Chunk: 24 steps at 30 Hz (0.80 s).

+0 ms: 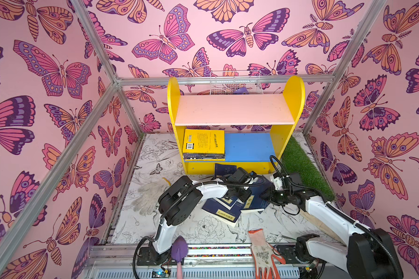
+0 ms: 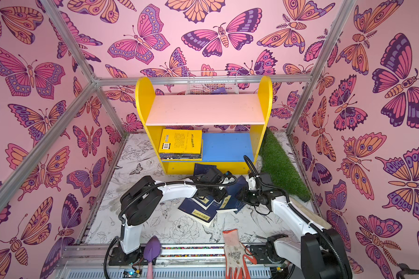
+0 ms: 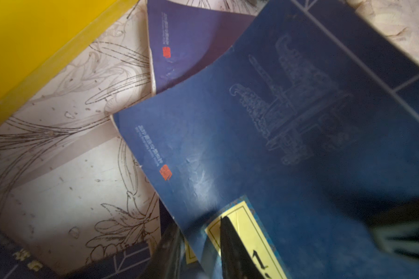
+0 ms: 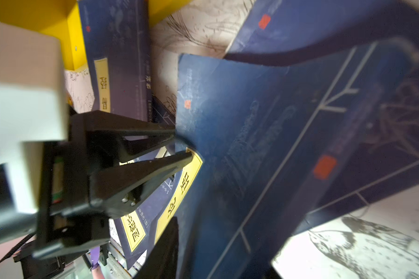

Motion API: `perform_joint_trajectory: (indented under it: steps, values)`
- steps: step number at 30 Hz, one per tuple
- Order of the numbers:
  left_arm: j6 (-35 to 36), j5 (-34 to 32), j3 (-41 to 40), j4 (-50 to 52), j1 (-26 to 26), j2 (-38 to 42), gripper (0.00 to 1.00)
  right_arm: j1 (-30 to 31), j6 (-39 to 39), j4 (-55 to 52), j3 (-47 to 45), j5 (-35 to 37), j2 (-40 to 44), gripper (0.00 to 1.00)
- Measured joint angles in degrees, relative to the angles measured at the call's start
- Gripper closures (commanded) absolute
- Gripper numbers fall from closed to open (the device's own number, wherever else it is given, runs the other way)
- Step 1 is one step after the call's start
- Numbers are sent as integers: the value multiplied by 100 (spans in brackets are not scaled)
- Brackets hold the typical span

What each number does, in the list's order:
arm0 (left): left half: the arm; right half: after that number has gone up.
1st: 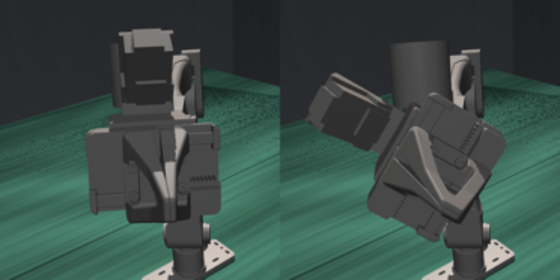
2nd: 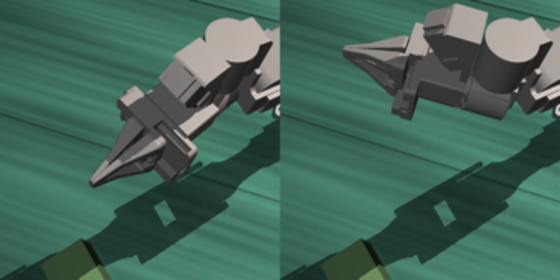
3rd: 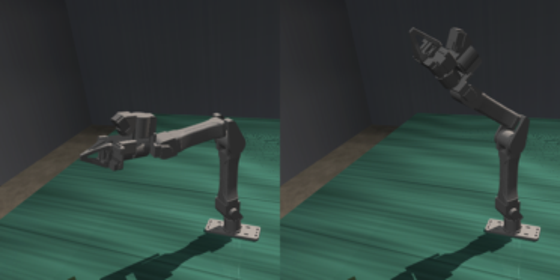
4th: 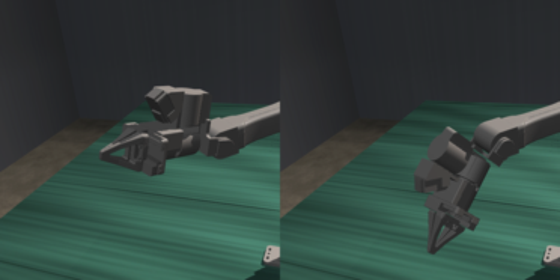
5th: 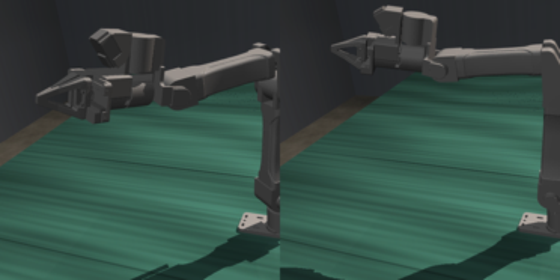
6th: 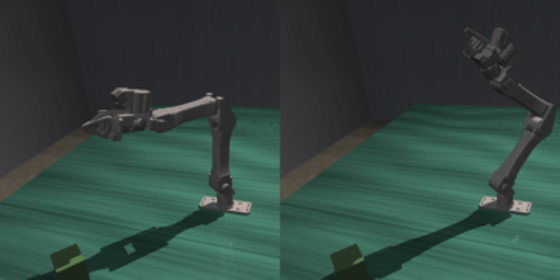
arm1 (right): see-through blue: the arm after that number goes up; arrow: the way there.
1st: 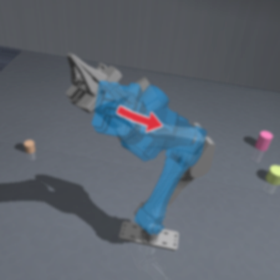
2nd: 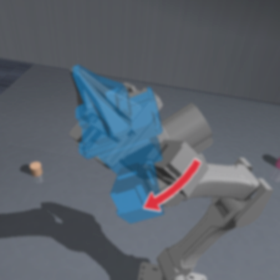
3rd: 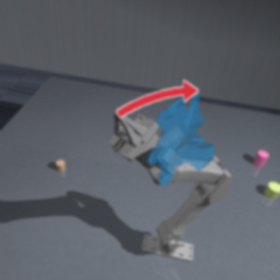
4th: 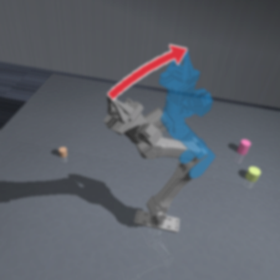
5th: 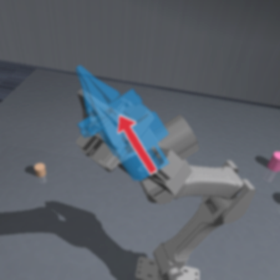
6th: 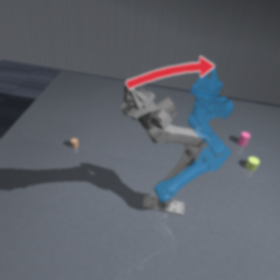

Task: Stacking books/files
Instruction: Pick up the book.

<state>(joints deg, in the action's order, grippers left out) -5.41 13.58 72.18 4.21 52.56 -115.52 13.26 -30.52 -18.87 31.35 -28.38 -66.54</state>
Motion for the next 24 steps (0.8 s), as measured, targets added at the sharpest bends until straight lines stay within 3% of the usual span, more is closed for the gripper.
perform_joint_trajectory:
  steps: [3, 5, 7, 10, 14, 17, 24]
  values:
    - [-7, -15, -20, -15, 0, 13, 68, 2, -37, -2, 0, -4, -168, 85]
    - [-13, -39, -151, -133, 0, 94, 59, 2, -39, -17, 0, 2, -125, 86]
    - [-44, -83, -400, -350, 20, 262, 41, 52, -24, -48, 0, 24, 72, 88]
    - [-70, -236, -973, -695, 81, 741, 34, 271, 57, -240, 57, 114, 682, 91]
    - [-175, -555, -1569, -992, 136, 1683, 14, 503, 195, -616, 413, 343, 1547, 94]
    - [-348, -940, -1926, -1263, 136, 2551, 10, 605, 291, -820, 855, 529, 1875, 95]
    - [-1220, -2767, -3097, -1582, 9, 4846, 9, 942, 262, -581, 1915, 835, 1637, 97]
